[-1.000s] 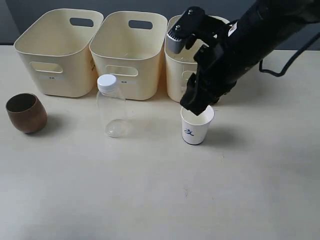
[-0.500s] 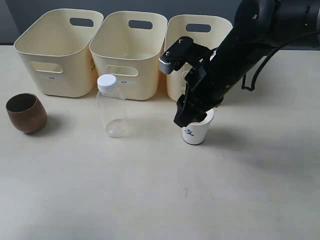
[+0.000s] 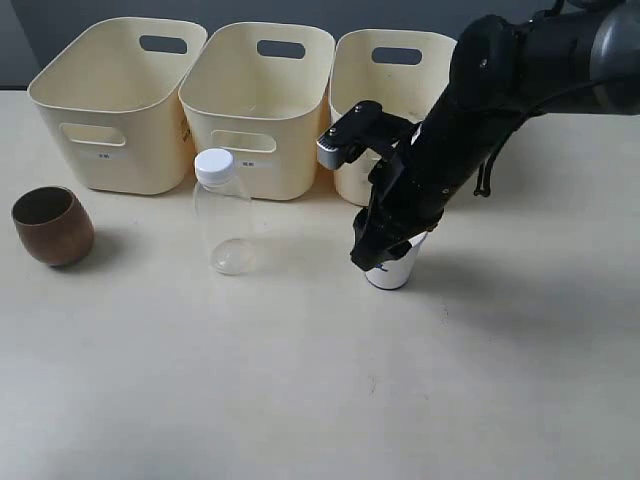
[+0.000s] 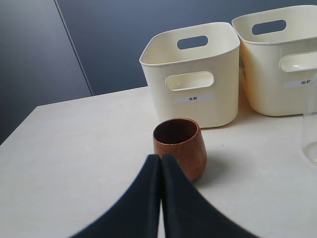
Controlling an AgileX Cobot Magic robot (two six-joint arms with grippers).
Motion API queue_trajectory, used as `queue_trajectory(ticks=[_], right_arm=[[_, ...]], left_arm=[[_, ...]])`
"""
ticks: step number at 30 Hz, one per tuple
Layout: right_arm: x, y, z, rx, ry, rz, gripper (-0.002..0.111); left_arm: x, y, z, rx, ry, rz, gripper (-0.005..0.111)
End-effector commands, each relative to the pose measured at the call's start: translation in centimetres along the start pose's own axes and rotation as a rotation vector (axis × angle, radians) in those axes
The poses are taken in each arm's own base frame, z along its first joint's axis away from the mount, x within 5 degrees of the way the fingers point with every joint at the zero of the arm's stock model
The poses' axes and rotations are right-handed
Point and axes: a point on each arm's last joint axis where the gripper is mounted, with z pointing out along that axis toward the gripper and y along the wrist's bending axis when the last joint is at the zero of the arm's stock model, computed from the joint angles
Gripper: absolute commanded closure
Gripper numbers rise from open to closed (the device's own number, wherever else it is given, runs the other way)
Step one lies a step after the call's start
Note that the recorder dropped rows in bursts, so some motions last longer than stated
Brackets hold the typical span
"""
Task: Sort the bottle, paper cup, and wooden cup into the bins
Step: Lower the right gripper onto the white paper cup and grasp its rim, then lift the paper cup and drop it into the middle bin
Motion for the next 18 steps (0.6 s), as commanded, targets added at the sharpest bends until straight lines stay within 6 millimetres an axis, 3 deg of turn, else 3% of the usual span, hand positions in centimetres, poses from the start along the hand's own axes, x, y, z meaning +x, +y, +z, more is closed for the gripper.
queue_trajectory(ticks=[1, 7, 9, 11, 12, 15, 18], right_arm=[[-0.2, -0.1, 0.0, 0.011, -0.004, -0.005, 0.057], [0.1, -0.4, 1.0, 0.012, 0.029, 0.006, 0.063], [0.4, -0.6, 1.6, 0.015, 0.054, -0.006, 0.078], [0.5, -0.8, 1.9, 0.020, 0.073, -0.018, 0.103], [0.5, -0.7, 1.9, 0.021, 0.076, -0.022, 0.108], [0.0, -0.3, 0.6, 0.050, 0.033, -0.049, 0.109], [-1.3, 1.1, -2.1, 0.089, -0.045, -0.104, 0.109]], left_arm=[[-0.2, 0.0, 0.0, 0.001, -0.006, -0.004, 0.107], [-0.2, 0.0, 0.0, 0.001, -0.006, -0.002, 0.107], [-0.2, 0.0, 0.0, 0.001, -0.006, -0.002, 0.107], [-0.2, 0.0, 0.0, 0.001, -0.006, -0.002, 0.107], [-0.2, 0.0, 0.0, 0.001, -0.006, -0.004, 0.107], [-0.2, 0.0, 0.0, 0.001, -0.006, -0.004, 0.107], [-0.2, 0.0, 0.0, 0.001, -0.006, -0.004, 0.107]])
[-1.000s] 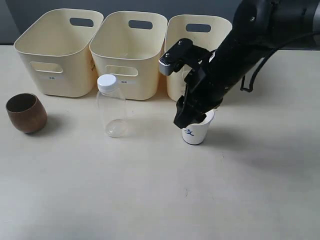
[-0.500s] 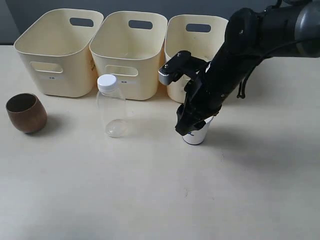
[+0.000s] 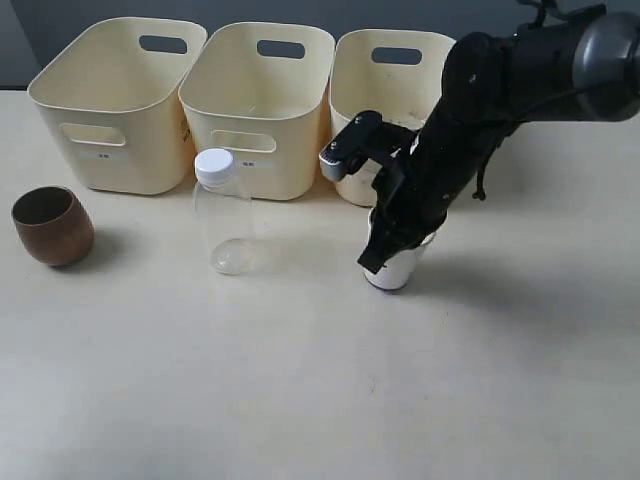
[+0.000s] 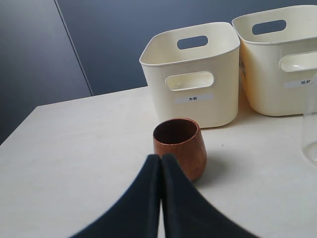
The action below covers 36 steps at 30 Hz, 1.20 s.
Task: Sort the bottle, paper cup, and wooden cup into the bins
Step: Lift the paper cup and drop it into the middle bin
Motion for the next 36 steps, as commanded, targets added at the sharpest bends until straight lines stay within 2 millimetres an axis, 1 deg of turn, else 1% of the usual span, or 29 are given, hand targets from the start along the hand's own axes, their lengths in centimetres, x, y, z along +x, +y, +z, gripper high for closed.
queue_trajectory(ticks=[1, 2, 5, 8, 11, 14, 16, 21, 24, 30, 34, 35, 36], right_arm=[[-1.8, 1.8, -4.2, 0.058, -0.115, -0.077, 0.109], [-2.3, 2.4, -5.6, 0.078, -0.159, -0.097, 0.109], [-3.6, 3.8, -9.0, 0.119, -0.269, -0.143, 0.109], [-4.8, 4.9, -12.0, 0.165, -0.389, -0.171, 0.109], [-5.9, 5.3, -13.9, 0.203, -0.487, -0.181, 0.109], [-7.1, 5.4, -15.1, 0.238, -0.584, -0.170, 0.109], [-7.9, 5.0, -15.4, 0.273, -0.632, -0.168, 0.109], [-10.1, 3.8, -14.2, 0.282, -0.644, -0.168, 0.109], [-11.7, 3.0, -13.0, 0.279, -0.643, -0.160, 0.109], [-14.8, 0.7, -9.3, 0.307, -0.608, -0.146, 0.109], [-16.0, -0.7, -7.1, 0.342, -0.580, -0.120, 0.109], [-16.6, -1.3, -6.0, 0.364, -0.564, -0.117, 0.109], [-16.8, -1.6, -5.5, 0.372, -0.556, -0.114, 0.109]], left_arm=[[-0.2, 0.0, 0.0, 0.001, -0.006, -0.004, 0.107], [-0.2, 0.0, 0.0, 0.001, -0.006, -0.004, 0.107], [-0.2, 0.0, 0.0, 0.001, -0.006, -0.004, 0.107], [-0.2, 0.0, 0.0, 0.001, -0.006, -0.004, 0.107], [-0.2, 0.0, 0.0, 0.001, -0.006, -0.004, 0.107], [-0.2, 0.0, 0.0, 0.001, -0.006, -0.004, 0.107], [-0.2, 0.0, 0.0, 0.001, -0.006, -0.004, 0.107], [-0.2, 0.0, 0.0, 0.001, -0.006, -0.004, 0.107], [-0.2, 0.0, 0.0, 0.001, -0.006, -0.004, 0.107], [-0.2, 0.0, 0.0, 0.001, -0.006, -0.004, 0.107], [-0.2, 0.0, 0.0, 0.001, -0.006, -0.004, 0.107], [-0.2, 0.0, 0.0, 0.001, -0.006, -0.004, 0.107], [-0.2, 0.0, 0.0, 0.001, -0.006, -0.004, 0.107]])
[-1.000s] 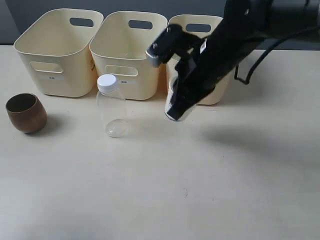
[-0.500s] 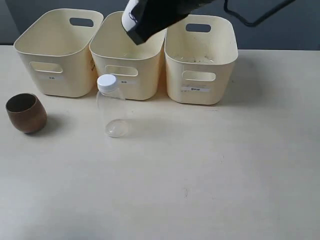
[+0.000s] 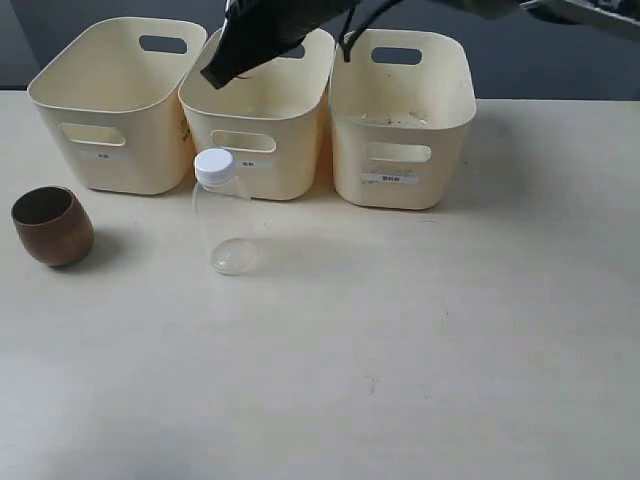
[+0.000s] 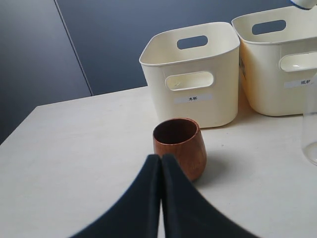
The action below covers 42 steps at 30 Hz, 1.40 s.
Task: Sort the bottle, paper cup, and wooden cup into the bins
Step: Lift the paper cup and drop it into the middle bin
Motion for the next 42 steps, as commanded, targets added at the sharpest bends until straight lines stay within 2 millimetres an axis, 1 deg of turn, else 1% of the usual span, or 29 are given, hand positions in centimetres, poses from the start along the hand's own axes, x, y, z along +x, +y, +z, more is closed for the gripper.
queue_trajectory(ticks=[1, 2, 3, 4, 5, 7, 13, 24, 25, 26, 27, 28, 29, 36, 38, 42], right_arm=[[0.5, -0.6, 3.1, 0.046, 0.036, 0.002, 0.109], [0.7, -0.7, 3.5, 0.048, 0.039, 0.005, 0.109], [1.2, -0.7, 4.7, 0.047, 0.053, 0.008, 0.109], [1.3, -0.7, 5.1, 0.050, 0.059, 0.010, 0.109], [1.9, -0.6, 6.1, 0.048, 0.074, 0.013, 0.109], [2.6, -0.5, 7.1, 0.053, 0.091, 0.017, 0.109], [4.0, -0.1, 8.7, 0.044, 0.130, 0.007, 0.109], [4.3, 0.0, 8.8, 0.032, 0.158, 0.008, 0.108], [4.4, 0.1, 8.7, 0.030, 0.162, 0.008, 0.106], [4.4, 0.1, 8.7, 0.030, 0.163, 0.008, 0.097], [4.4, 0.1, 8.7, 0.031, 0.163, 0.020, 0.092], [4.4, 0.1, 8.7, 0.032, 0.163, 0.032, 0.084], [4.4, 0.1, 8.7, 0.032, 0.163, 0.034, 0.083], [4.2, 0.0, 8.7, 0.038, 0.147, 0.052, 0.082], [3.7, -0.2, 8.1, 0.043, 0.137, 0.053, 0.082], [1.5, -0.5, 5.4, 0.041, 0.088, 0.078, 0.082]], left_arm=[[-0.2, 0.0, 0.0, 0.001, -0.006, -0.004, 0.107], [-0.2, 0.0, 0.0, 0.001, -0.006, -0.004, 0.107], [-0.2, 0.0, 0.0, 0.001, -0.006, -0.004, 0.107], [-0.2, 0.0, 0.0, 0.001, -0.006, -0.004, 0.107], [-0.2, 0.0, 0.0, 0.001, -0.006, -0.004, 0.107], [-0.2, 0.0, 0.0, 0.001, -0.006, -0.004, 0.107], [-0.2, 0.0, 0.0, 0.001, -0.006, -0.004, 0.107], [-0.2, 0.0, 0.0, 0.001, -0.006, -0.004, 0.107], [-0.2, 0.0, 0.0, 0.001, -0.006, -0.002, 0.107], [-0.2, 0.0, 0.0, 0.001, -0.006, -0.002, 0.107], [-0.2, 0.0, 0.0, 0.001, -0.006, -0.002, 0.107], [-0.2, 0.0, 0.0, 0.001, -0.006, -0.002, 0.107], [-0.2, 0.0, 0.0, 0.001, -0.006, -0.002, 0.107], [-0.2, 0.0, 0.0, 0.001, -0.006, -0.004, 0.107], [-0.2, 0.0, 0.0, 0.001, -0.006, -0.004, 0.107], [-0.2, 0.0, 0.0, 0.001, -0.006, -0.004, 0.107]])
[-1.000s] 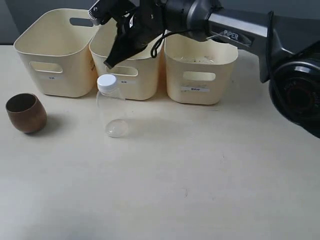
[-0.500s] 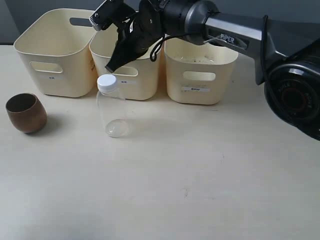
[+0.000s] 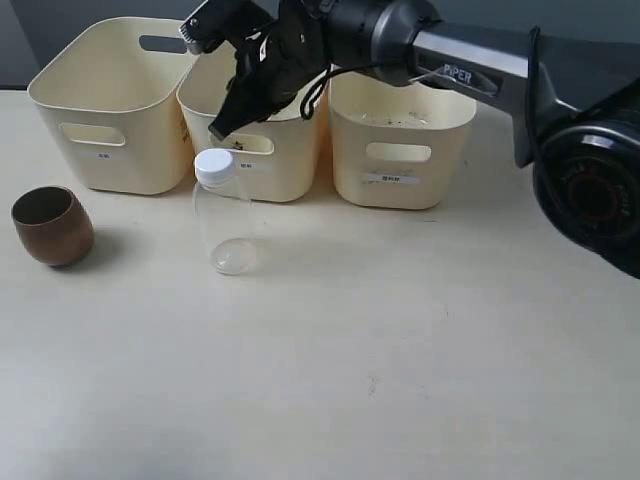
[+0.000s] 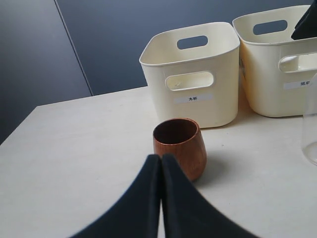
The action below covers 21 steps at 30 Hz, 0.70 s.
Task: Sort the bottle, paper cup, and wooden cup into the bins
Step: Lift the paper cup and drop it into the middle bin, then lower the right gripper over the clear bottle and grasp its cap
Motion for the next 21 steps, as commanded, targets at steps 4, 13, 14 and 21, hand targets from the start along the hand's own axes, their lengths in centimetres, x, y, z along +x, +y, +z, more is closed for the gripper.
queue_trajectory(ticks=[4, 13, 14, 21], right_arm=[[-3.3, -0.6, -6.2, -0.046, -0.074, 0.088, 0.082], [-4.3, 0.9, -11.8, -0.271, 0.002, 0.176, 0.046], [-4.3, 1.2, -12.0, -0.310, 0.010, 0.180, 0.046], [-4.0, 3.0, -12.4, -0.438, 0.078, 0.175, 0.048]], left_arm=[[-0.2, 0.0, 0.0, 0.001, -0.006, -0.004, 0.107], [-0.2, 0.0, 0.0, 0.001, -0.006, -0.004, 0.107], [-0.2, 0.0, 0.0, 0.001, -0.006, -0.004, 0.107], [-0.2, 0.0, 0.0, 0.001, -0.006, -0.004, 0.107]])
